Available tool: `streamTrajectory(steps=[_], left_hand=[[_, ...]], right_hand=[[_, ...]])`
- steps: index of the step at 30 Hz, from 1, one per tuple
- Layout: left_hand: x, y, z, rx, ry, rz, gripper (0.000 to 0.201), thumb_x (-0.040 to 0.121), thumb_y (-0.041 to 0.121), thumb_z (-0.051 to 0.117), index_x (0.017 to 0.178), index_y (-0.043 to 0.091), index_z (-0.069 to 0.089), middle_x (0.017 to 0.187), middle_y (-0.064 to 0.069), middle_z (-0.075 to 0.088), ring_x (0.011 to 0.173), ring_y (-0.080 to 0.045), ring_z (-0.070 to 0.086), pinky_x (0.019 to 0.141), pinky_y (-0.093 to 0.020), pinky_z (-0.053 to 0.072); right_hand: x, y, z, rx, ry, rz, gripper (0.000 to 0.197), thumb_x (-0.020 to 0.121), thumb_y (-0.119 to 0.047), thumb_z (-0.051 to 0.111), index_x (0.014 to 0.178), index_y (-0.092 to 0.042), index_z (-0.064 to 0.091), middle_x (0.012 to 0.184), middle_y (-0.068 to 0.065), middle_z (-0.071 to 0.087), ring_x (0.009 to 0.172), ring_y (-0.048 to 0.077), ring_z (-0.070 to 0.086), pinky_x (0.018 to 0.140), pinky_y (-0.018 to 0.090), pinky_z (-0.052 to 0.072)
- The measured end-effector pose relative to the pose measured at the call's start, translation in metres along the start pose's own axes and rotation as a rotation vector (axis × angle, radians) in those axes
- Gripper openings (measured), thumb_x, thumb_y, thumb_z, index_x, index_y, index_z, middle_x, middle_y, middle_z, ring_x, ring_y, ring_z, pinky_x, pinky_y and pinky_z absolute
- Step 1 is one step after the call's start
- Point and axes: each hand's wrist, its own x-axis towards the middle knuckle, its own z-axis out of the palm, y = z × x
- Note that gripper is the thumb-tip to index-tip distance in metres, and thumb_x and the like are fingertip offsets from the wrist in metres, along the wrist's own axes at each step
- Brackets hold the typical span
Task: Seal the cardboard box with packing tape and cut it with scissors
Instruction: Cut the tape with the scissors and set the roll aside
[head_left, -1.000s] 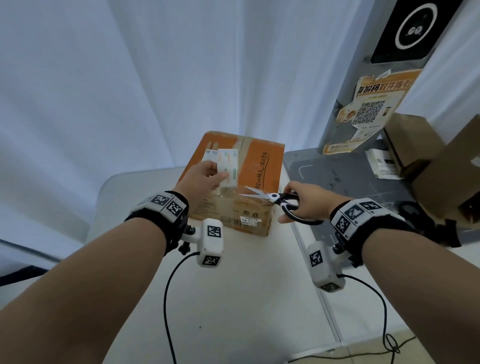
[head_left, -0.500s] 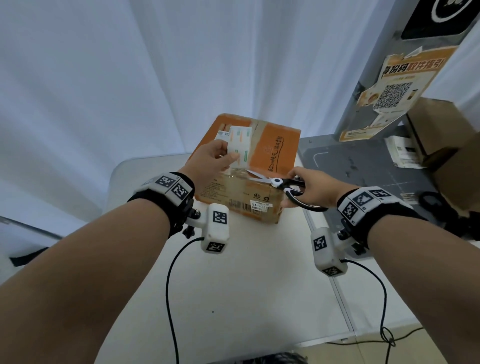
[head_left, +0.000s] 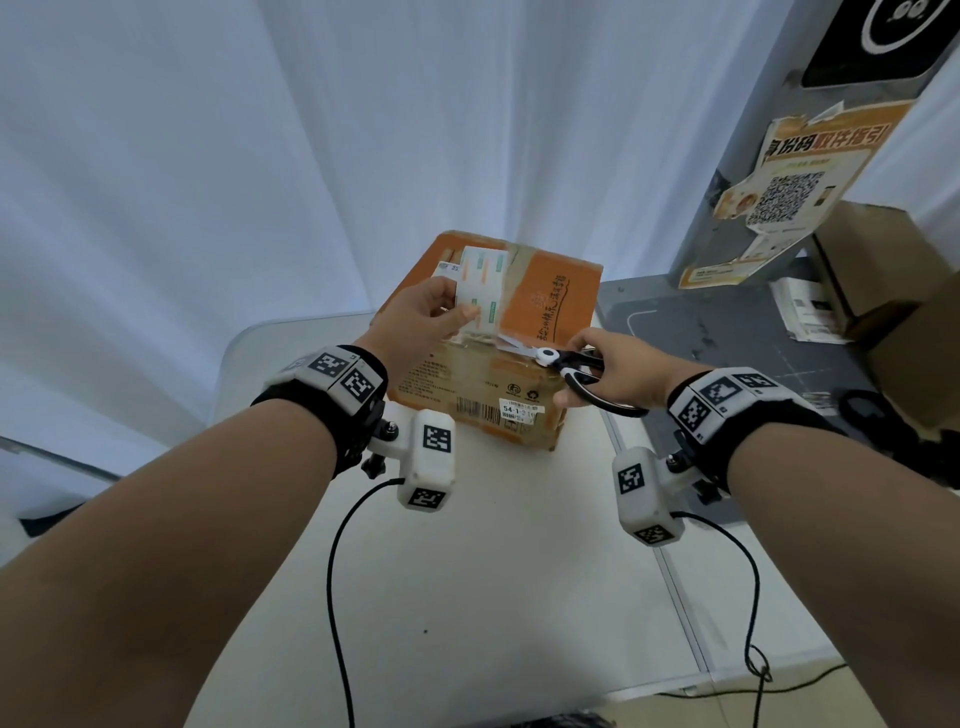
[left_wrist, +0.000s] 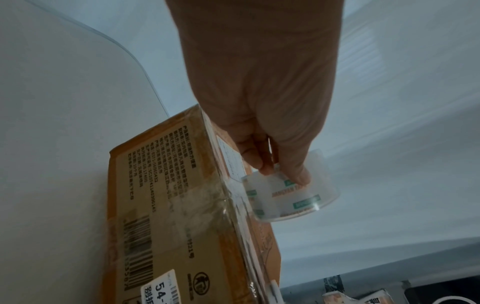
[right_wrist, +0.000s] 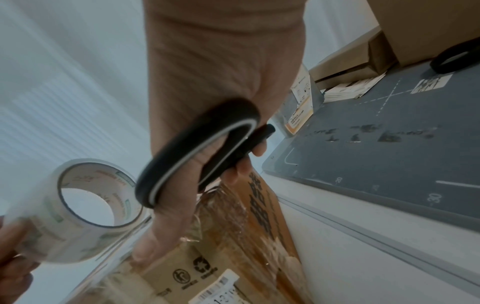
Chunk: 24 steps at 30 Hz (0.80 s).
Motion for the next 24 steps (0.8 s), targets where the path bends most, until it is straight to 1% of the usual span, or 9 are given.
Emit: streamTrajectory(steps=[2,4,8,10,13,17,21,22,24], left_hand=[[0.000,0.003,-0.001,-0.003,-0.011,0.005,0.022,0.092,0.023,0.060,0.103,0.004,0.059,0.107,-0.002,0.070,0.092,-0.022,0.066,0.089,-0.040,0.054],[0.000,0.005,0.000,-0.001,-0.027,0.016,0.022,0.092,0.022,0.059,0.105,0.004,0.060,0.104,0.000,0.070,0.088,-0.017,0.066,0.087,-0.035,0.054],[-0.001,0.007,0.003,0.030,-0.047,0.029,0.017,0.092,0.022,0.059,0.104,0.010,0.063,0.103,0.003,0.071,0.095,-0.020,0.067,0.088,-0.033,0.054],[-0.001,0.008,0.005,0.021,-0.064,0.020,0.013,0.093,0.020,0.058,0.102,0.012,0.062,0.102,0.005,0.070,0.094,-0.015,0.066,0.087,-0.029,0.053],[-0.001,0.008,0.004,0.001,-0.076,0.011,0.017,0.093,0.017,0.058,0.106,0.008,0.061,0.105,0.004,0.069,0.093,-0.009,0.066,0.084,-0.024,0.053],[-0.002,0.004,0.001,-0.016,-0.069,-0.023,0.017,0.094,0.015,0.056,0.106,0.004,0.060,0.103,-0.001,0.069,0.081,-0.008,0.064,0.077,-0.021,0.054],[-0.002,-0.002,-0.002,-0.027,-0.081,-0.063,0.017,0.094,0.016,0.056,0.105,0.003,0.059,0.104,-0.005,0.069,0.083,-0.015,0.062,0.082,-0.028,0.054],[-0.003,-0.004,-0.002,-0.040,-0.080,-0.067,0.014,0.094,0.015,0.056,0.103,0.005,0.060,0.103,-0.004,0.069,0.083,-0.015,0.062,0.081,-0.027,0.054],[-0.006,-0.003,-0.003,-0.080,-0.070,-0.057,0.005,0.094,0.015,0.056,0.096,0.012,0.060,0.096,0.000,0.068,0.077,-0.009,0.059,0.074,-0.020,0.052]], right_hand=[[0.001,-0.001,-0.002,0.006,0.011,-0.003,0.063,0.066,-0.049,0.078,0.115,-0.024,0.048,0.106,-0.003,0.060,0.095,0.017,0.059,0.082,0.027,0.045],[0.003,-0.002,-0.003,0.000,0.018,-0.007,0.064,0.065,-0.050,0.078,0.115,-0.024,0.048,0.105,-0.004,0.060,0.095,0.017,0.059,0.082,0.027,0.045],[0.008,-0.007,-0.005,-0.037,0.020,-0.026,0.065,0.063,-0.052,0.078,0.114,-0.023,0.050,0.107,-0.002,0.061,0.098,0.018,0.059,0.086,0.029,0.048],[0.010,-0.011,-0.005,-0.072,0.019,-0.043,0.065,0.063,-0.054,0.077,0.114,-0.023,0.052,0.109,-0.001,0.062,0.098,0.018,0.058,0.089,0.032,0.049],[0.011,-0.015,-0.002,-0.087,0.015,-0.050,0.065,0.063,-0.055,0.077,0.113,-0.021,0.053,0.109,0.001,0.062,0.100,0.020,0.058,0.091,0.036,0.049],[0.010,-0.016,0.004,-0.051,0.006,-0.052,0.056,0.064,-0.049,0.078,0.104,-0.019,0.054,0.103,0.002,0.063,0.096,0.021,0.059,0.087,0.036,0.050],[0.010,-0.019,0.010,-0.043,-0.014,-0.056,0.054,0.063,-0.047,0.080,0.100,-0.017,0.054,0.097,0.002,0.062,0.091,0.022,0.058,0.082,0.035,0.050],[0.010,-0.019,0.012,-0.046,-0.012,-0.054,0.054,0.063,-0.046,0.080,0.100,-0.016,0.055,0.097,0.002,0.062,0.090,0.021,0.058,0.081,0.034,0.050],[0.011,-0.018,0.015,-0.063,-0.019,-0.044,0.052,0.062,-0.044,0.082,0.099,-0.017,0.056,0.094,0.000,0.063,0.088,0.021,0.059,0.079,0.034,0.051]])
